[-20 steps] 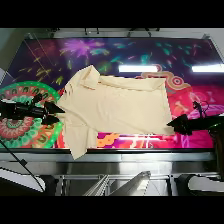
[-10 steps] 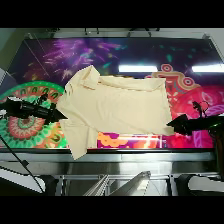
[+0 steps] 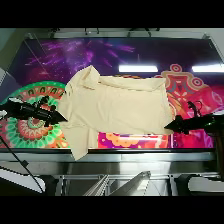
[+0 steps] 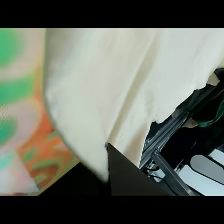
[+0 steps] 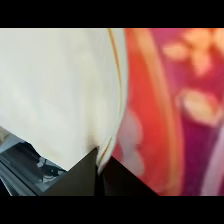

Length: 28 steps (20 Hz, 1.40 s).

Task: Fold the shirts.

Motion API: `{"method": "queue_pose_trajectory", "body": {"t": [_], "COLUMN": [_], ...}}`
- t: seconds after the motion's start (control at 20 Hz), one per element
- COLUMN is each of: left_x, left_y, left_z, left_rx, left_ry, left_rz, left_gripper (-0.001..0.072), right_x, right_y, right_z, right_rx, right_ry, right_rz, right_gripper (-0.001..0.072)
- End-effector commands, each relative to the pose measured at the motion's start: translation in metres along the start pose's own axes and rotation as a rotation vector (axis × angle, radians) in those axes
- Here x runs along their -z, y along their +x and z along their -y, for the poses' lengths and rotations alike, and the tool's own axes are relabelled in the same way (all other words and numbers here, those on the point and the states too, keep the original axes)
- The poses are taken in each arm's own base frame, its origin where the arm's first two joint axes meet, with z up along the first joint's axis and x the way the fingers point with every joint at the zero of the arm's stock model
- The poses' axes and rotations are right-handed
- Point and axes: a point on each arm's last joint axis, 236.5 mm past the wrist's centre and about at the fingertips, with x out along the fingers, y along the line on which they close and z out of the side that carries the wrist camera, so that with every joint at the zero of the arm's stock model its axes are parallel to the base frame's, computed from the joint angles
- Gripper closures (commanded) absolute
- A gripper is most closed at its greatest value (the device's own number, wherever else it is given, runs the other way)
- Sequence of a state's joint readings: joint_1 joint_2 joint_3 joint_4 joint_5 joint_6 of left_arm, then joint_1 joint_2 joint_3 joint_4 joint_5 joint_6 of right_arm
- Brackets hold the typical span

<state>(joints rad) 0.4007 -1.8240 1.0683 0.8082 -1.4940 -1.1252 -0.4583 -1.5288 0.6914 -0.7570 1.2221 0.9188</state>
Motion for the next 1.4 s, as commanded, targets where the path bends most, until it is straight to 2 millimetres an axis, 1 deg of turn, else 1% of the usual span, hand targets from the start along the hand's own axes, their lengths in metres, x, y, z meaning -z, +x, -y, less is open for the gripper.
{"method": "queue_pose_trajectory", "body": {"t": [0.0, 0.05, 0.1, 0.15, 0.2, 0.25, 0.3, 0.35, 0.4, 0.45, 0.5, 0.55, 0.6, 0.65, 0.7, 0.75, 0.8, 0.85, 0.9, 0.95, 1.0, 1.05, 1.1, 1.15, 1.2, 1.25, 1.3, 1.35], "left_x": [0.025, 0.037, 0.051, 0.065, 0.073, 0.086, 0.108, 0.138, 0.174, 0.222, 0.271, 0.323, 0.365, 0.396, 0.416, 0.424, 0.425, 0.414, 0.394, 0.364, 0.331, 0.291, 0.251, 0.215, 0.183, 0.156, 0.133, 0.109], "left_y": [-0.013, -0.026, -0.045, -0.068, -0.089, -0.113, -0.141, -0.172, -0.201, -0.230, -0.252, -0.270, -0.281, -0.287, -0.292, -0.294, -0.292, -0.293, -0.297, -0.301, -0.304, -0.305, -0.303, -0.296, -0.282, -0.267, -0.248, -0.228], "left_z": [0.044, 0.075, 0.111, 0.149, 0.179, 0.210, 0.246, 0.284, 0.318, 0.350, 0.375, 0.396, 0.410, 0.422, 0.434, 0.443, 0.448, 0.449, 0.448, 0.443, 0.435, 0.422, 0.405, 0.387, 0.369, 0.352, 0.337, 0.321], "left_rx": [0.135, 0.221, 0.316, 0.412, 0.459, 0.501, 0.563, 0.638, 0.706, 0.769, 0.816, 0.846, 0.852, 0.840, 0.845, 0.839, 0.819, 0.790, 0.763, 0.711, 0.648, 0.577, 0.513, 0.472, 0.448, 0.435, 0.430, 0.426], "left_ry": [0.089, 0.164, 0.263, 0.351, 0.431, 0.544, 0.682, 0.814, 0.946, 1.120, 1.283, 1.445, 1.574, 1.679, 1.733, 1.743, 1.746, 1.709, 1.640, 1.559, 1.475, 1.379, 1.275, 1.181, 1.099, 1.026, 0.963, 0.899], "left_rz": [-0.067, -0.070, -0.051, -0.013, 0.075, 0.177, 0.293, 0.409, 0.509, 0.625, 0.722, 0.817, 0.893, 0.962, 1.020, 1.046, 1.021, 0.980, 0.945, 0.920, 0.910, 0.900, 0.886, 0.847, 0.780, 0.713, 0.644, 0.578], "left_gripper": [0.0691, 0.0691, 0.0691, 0.0691, 0.0690, 0.0689, 0.0688, 0.0687, 0.0687, 0.0687, 0.0687, 0.0687, 0.0687, 0.0687, 0.0687, 0.0687, 0.0687, 0.0687, 0.0687, 0.0687, 0.0687, 0.0687, 0.0688, 0.0687, 0.0687, 0.0687, 0.0687, 0.0688], "right_x": [0.008, 0.007, 0.007, 0.006, 0.007, 0.012, 0.022, 0.039, 0.057, 0.075, 0.092, 0.108, 0.125, 0.142, 0.156, 0.171, 0.177, 0.175, 0.166, 0.151, 0.130, 0.105, 0.082, 0.062, 0.044, 0.027, 0.009, -0.005], "right_y": [0.002, -0.012, -0.032, -0.063, -0.099, -0.140, -0.187, -0.231, -0.266, -0.298, -0.323, -0.345, -0.364, -0.378, -0.387, -0.391, -0.395, -0.398, -0.400, -0.400, -0.394, -0.386, -0.376, -0.364, -0.347, -0.327, -0.299, -0.275], "right_z": [-0.058, -0.087, -0.120, -0.160, -0.201, -0.243, -0.285, -0.321, -0.351, -0.376, -0.398, -0.415, -0.433, -0.448, -0.462, -0.475, -0.483, -0.486, -0.482, -0.473, -0.458, -0.436, -0.414, -0.397, -0.379, -0.361, -0.338, -0.321], "right_rx": [-0.169, -0.257, -0.347, -0.445, -0.539, -0.621, -0.689, -0.725, -0.723, -0.685, -0.626, -0.572, -0.531, -0.504, -0.490, -0.478, -0.461, -0.434, -0.400, -0.372, -0.315, -0.257, -0.216, -0.211, -0.223, -0.234, -0.243, -0.251], "right_ry": [-0.082, -0.127, -0.182, -0.266, -0.359, -0.467, -0.578, -0.696, -0.797, -0.880, -0.940, -0.982, -1.019, -1.059, -1.098, -1.150, -1.186, -1.197, -1.188, -1.149, -1.095, -1.016, -0.948, -0.895, -0.842, -0.785, -0.717, -0.673], "right_rz": [-0.039, -0.022, 0.009, 0.073, 0.160, 0.272, 0.408, 0.550, 0.677, 0.820, 0.962, 1.094, 1.214, 1.299, 1.351, 1.370, 1.380, 1.386, 1.386, 1.370, 1.333, 1.280, 1.230, 1.181, 1.123, 1.056, 0.977, 0.921], "right_gripper": [0.0696, 0.0696, 0.0697, 0.0696, 0.0696, 0.0697, 0.0697, 0.0696, 0.0696, 0.0696, 0.0696, 0.0696, 0.0695, 0.0695, 0.0695, 0.0694, 0.0695, 0.0695, 0.0695, 0.0695, 0.0696, 0.0696, 0.0696, 0.0696, 0.0697, 0.0696, 0.0696, 0.0696]}}
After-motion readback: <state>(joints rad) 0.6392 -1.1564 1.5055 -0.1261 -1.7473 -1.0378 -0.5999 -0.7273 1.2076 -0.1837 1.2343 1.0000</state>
